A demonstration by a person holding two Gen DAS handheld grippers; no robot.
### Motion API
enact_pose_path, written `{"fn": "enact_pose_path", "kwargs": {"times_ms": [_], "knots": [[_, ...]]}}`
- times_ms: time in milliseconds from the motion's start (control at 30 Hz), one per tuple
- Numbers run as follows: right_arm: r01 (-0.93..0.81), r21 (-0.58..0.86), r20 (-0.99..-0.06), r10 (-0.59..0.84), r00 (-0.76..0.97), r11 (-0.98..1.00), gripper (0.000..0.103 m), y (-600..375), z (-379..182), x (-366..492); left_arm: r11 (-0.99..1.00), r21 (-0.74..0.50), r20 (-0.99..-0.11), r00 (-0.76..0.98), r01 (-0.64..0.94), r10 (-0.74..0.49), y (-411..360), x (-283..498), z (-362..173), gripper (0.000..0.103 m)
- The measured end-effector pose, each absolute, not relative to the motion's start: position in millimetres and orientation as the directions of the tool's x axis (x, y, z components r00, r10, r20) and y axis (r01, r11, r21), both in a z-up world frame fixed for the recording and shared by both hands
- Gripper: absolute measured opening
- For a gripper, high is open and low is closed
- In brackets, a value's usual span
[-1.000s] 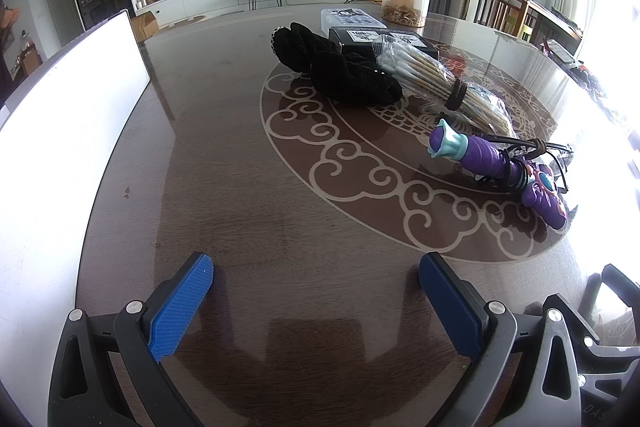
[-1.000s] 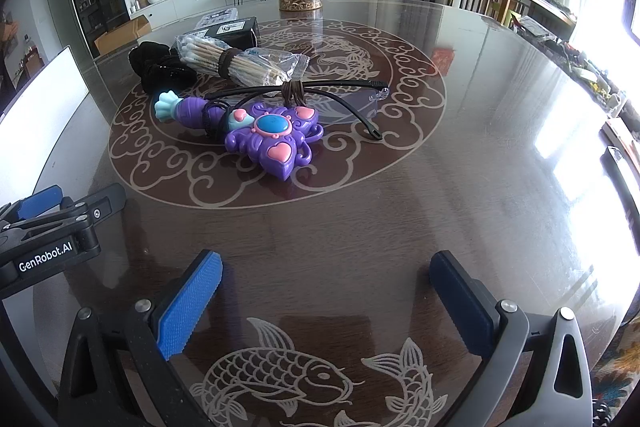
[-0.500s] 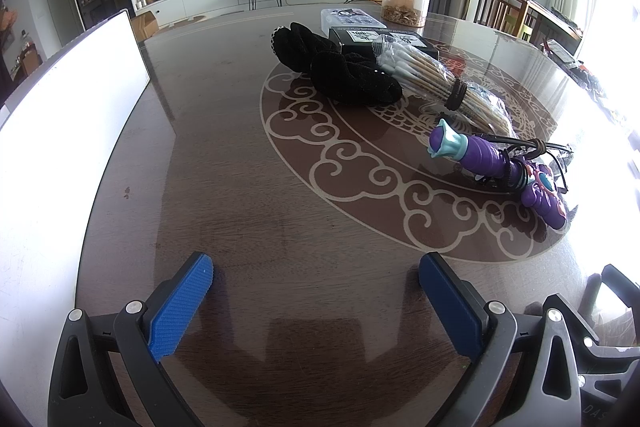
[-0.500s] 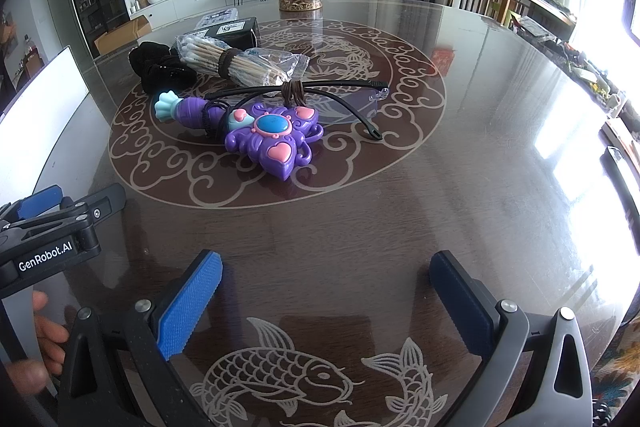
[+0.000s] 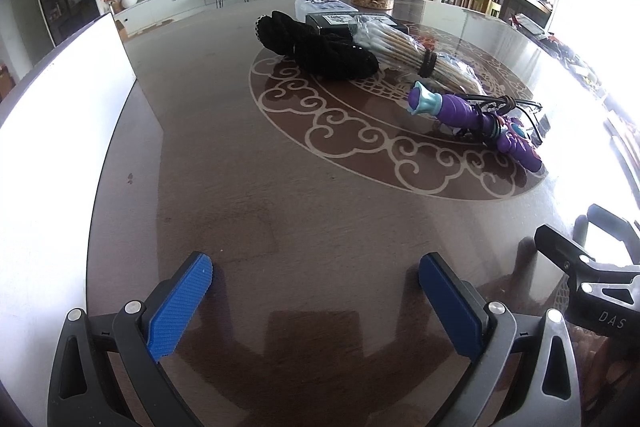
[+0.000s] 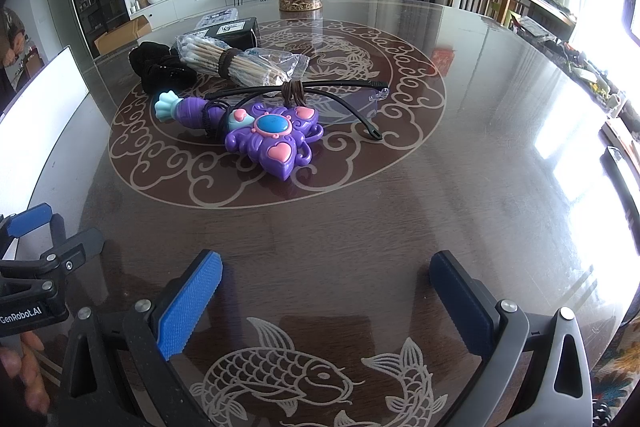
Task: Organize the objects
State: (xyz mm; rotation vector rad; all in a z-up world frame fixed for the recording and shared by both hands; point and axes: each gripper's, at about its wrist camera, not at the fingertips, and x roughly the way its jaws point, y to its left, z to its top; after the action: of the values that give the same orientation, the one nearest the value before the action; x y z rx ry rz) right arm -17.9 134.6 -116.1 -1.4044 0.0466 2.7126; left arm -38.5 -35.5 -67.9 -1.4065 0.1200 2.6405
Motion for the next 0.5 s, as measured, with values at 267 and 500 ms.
{"fn": "enact_pose_path", "kwargs": {"times_ms": [267, 500], "knots": [[-0.081, 0.042, -0.822, 0.011, -0.569, -0.996, 0.103, 143, -111, -19, -0.987, 0.001, -0.830, -0.550, -0.161, 0.089, -35, -39, -68, 0.103], [-0.329, 0.142, -0.770, 0.104, -0.629, -0.934, 0.103, 210, -95, -40, -0.988, 0.002, -0.827, -0.556, -0.152, 0.084, -34, -38, -67, 0.103]]}}
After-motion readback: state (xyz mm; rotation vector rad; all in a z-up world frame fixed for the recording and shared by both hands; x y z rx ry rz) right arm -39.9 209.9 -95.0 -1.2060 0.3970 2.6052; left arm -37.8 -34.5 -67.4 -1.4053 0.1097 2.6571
